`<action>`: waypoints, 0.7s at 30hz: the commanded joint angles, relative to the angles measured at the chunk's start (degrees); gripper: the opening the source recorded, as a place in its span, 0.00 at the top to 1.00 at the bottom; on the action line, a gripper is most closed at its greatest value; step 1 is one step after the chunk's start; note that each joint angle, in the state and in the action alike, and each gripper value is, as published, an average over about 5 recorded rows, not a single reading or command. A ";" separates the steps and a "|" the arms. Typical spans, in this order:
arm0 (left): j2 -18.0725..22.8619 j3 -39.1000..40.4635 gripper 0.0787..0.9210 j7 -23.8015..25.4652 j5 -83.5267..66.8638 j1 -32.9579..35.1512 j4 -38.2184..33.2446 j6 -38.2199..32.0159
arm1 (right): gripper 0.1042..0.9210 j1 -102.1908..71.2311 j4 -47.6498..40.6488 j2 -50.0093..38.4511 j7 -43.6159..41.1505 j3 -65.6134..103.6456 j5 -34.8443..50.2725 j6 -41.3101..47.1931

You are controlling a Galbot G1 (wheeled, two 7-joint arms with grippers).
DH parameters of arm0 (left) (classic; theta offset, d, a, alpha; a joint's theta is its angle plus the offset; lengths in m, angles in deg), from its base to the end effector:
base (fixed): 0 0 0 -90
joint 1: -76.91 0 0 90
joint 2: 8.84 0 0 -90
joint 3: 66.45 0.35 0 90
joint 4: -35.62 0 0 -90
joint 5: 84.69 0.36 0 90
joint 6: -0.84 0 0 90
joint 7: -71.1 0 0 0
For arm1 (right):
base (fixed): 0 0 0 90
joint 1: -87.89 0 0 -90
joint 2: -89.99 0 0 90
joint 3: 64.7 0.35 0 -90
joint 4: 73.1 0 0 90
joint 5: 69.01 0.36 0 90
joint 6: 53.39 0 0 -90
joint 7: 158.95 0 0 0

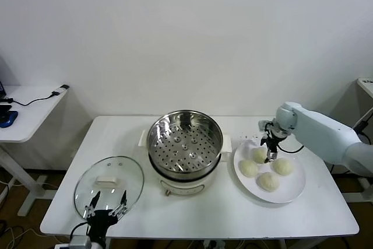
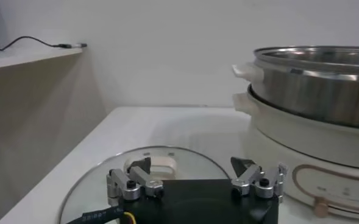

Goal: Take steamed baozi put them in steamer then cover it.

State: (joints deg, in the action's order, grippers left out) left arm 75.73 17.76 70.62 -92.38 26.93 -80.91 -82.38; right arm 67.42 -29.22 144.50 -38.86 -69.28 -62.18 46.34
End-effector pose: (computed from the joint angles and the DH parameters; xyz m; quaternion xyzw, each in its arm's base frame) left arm 0.1263 0.0503 -0.3480 0.0280 -0.9847 0.0001 0.1720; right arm 0.5932 -0.1513 -0.2427 0.4706 -0.5455 0.5045 0.4759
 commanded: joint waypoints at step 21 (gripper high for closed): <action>-0.36 0.37 0.12 -0.20 0.47 0.99 -2.13 0.36 | 0.46 51.18 34.73 9.39 -2.73 -25.04 20.05 -19.91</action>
State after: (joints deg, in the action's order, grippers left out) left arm 75.41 17.97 70.47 -92.02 27.92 -82.81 -82.09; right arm 98.51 -9.71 147.20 -42.29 -85.37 -48.69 36.73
